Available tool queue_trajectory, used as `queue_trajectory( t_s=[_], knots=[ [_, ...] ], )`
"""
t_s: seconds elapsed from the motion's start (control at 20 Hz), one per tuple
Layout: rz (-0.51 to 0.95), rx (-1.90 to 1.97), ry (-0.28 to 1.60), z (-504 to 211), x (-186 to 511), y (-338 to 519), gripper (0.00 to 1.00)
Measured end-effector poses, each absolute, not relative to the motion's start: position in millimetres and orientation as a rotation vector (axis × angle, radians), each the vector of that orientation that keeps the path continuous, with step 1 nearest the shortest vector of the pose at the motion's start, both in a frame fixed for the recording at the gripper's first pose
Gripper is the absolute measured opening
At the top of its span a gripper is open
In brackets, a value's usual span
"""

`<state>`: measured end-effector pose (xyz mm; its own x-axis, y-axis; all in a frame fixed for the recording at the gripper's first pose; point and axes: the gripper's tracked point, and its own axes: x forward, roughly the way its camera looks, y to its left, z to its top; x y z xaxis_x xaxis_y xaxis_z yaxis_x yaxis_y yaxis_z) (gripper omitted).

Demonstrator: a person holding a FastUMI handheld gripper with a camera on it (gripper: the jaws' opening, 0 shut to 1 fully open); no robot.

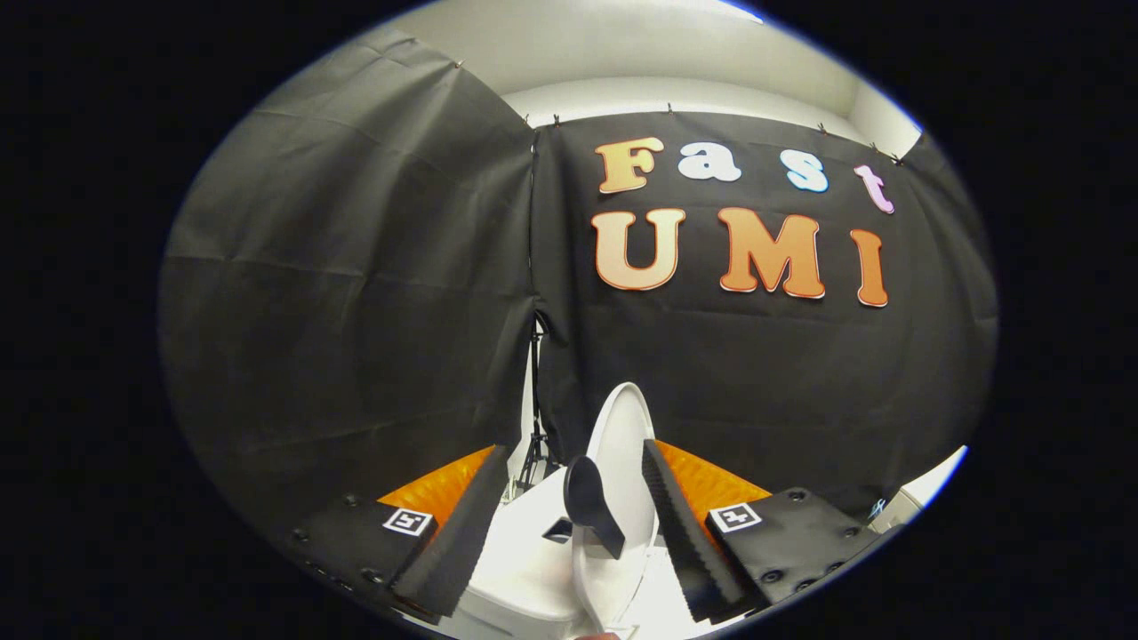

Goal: Open the toilet lid.

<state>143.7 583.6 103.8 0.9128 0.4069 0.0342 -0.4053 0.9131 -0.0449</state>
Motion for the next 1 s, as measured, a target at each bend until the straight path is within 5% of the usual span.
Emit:
queue_trajectory(
  t_s=[0.3, 1.0],
  knots=[
    [0.467, 0.013, -0.043, 129, 155, 546, 0.97],
    [0.343, 0.018, -0.071, 153, 173, 287, 0.97]
  ],
)
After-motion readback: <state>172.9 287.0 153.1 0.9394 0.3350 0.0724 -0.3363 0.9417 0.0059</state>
